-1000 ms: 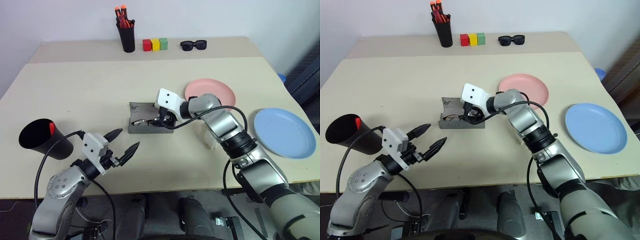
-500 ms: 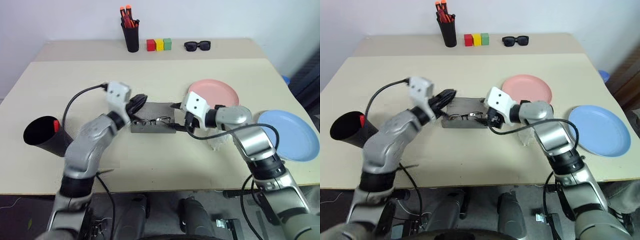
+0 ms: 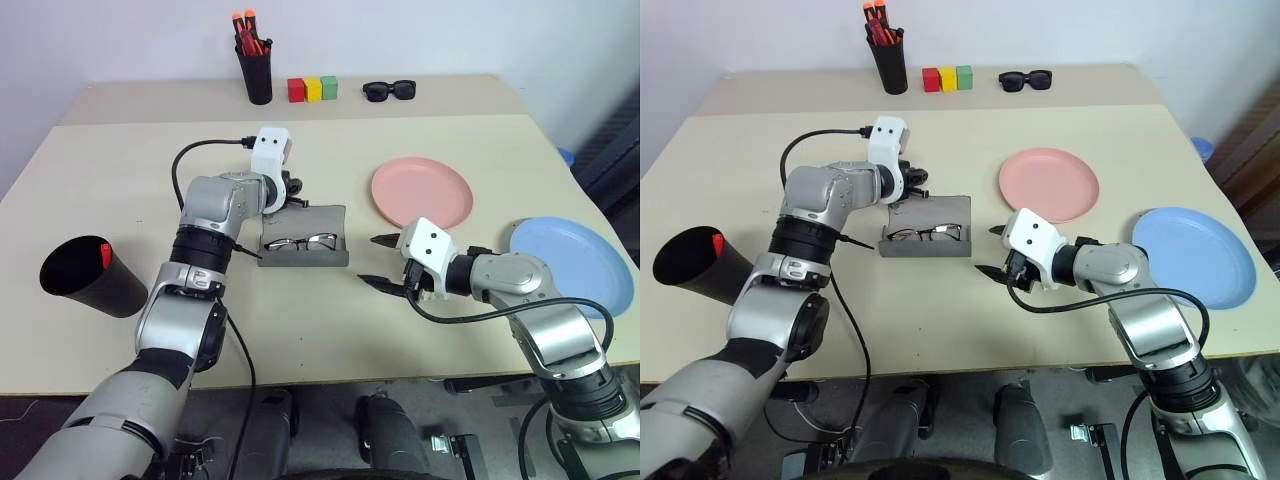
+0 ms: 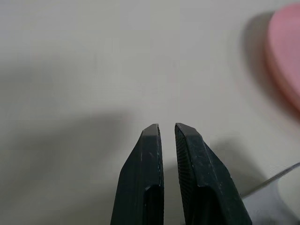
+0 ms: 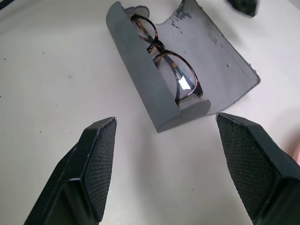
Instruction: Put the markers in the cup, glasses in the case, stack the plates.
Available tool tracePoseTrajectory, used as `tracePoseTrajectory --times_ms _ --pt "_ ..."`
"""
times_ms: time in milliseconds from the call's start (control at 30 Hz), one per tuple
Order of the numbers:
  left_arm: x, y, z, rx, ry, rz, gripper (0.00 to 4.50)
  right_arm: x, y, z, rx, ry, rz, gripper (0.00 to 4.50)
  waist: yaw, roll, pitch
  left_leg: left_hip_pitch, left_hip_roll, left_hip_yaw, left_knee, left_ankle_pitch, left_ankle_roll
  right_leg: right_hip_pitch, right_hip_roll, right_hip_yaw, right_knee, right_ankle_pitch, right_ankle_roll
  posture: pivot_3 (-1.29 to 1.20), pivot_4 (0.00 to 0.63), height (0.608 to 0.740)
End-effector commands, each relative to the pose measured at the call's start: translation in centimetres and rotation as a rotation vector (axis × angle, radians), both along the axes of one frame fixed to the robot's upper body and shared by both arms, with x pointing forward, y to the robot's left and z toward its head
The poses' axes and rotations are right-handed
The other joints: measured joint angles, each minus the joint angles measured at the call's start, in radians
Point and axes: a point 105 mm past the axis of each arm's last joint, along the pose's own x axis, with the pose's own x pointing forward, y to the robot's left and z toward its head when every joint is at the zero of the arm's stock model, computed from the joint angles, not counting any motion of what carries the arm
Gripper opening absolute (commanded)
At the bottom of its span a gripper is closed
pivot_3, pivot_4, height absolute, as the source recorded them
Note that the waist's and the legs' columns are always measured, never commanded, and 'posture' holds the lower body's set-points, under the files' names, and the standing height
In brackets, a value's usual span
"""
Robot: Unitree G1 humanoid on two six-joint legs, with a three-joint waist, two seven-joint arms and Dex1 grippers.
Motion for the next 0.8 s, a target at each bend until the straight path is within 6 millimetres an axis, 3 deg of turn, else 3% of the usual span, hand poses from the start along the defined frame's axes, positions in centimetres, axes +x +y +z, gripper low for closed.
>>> tracePoseTrajectory --times_ms 33,167,267,433,567,800 --pt "-0.1 -0.4 0.5 0.024 0.025 -0.038 0.48 -0.3 0.0 1.5 0.014 -0.064 0.001 3.45 -0.001 0.000 0.000 0.000 0.000 0.000 0.000 0.000 0.000 0.000 0.000 0.000 0.000 0.000 0.000 0.00 0.150 0.740" --pt "-0.8 0.0 0.6 0.003 0.031 -0.065 0.48 -0.1 -0.1 1.6 0.012 -0.066 -0.002 3.45 -0.001 0.000 0.000 0.000 0.000 0.000 0.000 0.000 0.000 0.000 0.000 0.000 0.000 0.000 0.000 0.00 0.150 0.740" --pt "-2.5 0.1 1.2 -0.024 0.004 -0.145 0.48 0.6 -0.5 1.6 0.006 -0.076 -0.027 3.45 -0.007 0.000 0.000 0.000 0.001 0.000 0.000 0.000 0.000 0.000 0.000 0.000 0.000 0.000 0.000 0.00 0.150 0.740" --pt "-5.0 0.7 0.5 -0.007 -0.013 -0.210 0.48 2.4 -1.2 1.9 0.023 -0.091 -0.101 3.45 -0.003 0.000 0.000 0.000 0.003 -0.001 -0.001 0.001 -0.001 -0.001 0.000 0.001 0.000 0.000 0.000 0.00 0.150 0.740" --pt "-8.9 0.6 -0.3 0.026 -0.146 -0.360 0.48 5.8 -3.2 2.5 0.002 -0.093 -0.261 3.45 -0.007 0.001 0.000 0.001 0.003 -0.001 -0.002 0.001 -0.001 -0.001 -0.002 0.002 0.000 0.000 -0.001 0.00 0.150 0.740" --pt "-12.1 0.6 -0.4 0.064 -0.388 -0.482 0.48 9.2 -5.1 1.9 -0.121 -0.128 -0.384 3.45 0.004 0.001 0.000 0.000 0.003 0.000 -0.001 0.001 -0.002 -0.001 -0.002 0.002 -0.001 -0.001 -0.004 0.00 0.150 0.740"
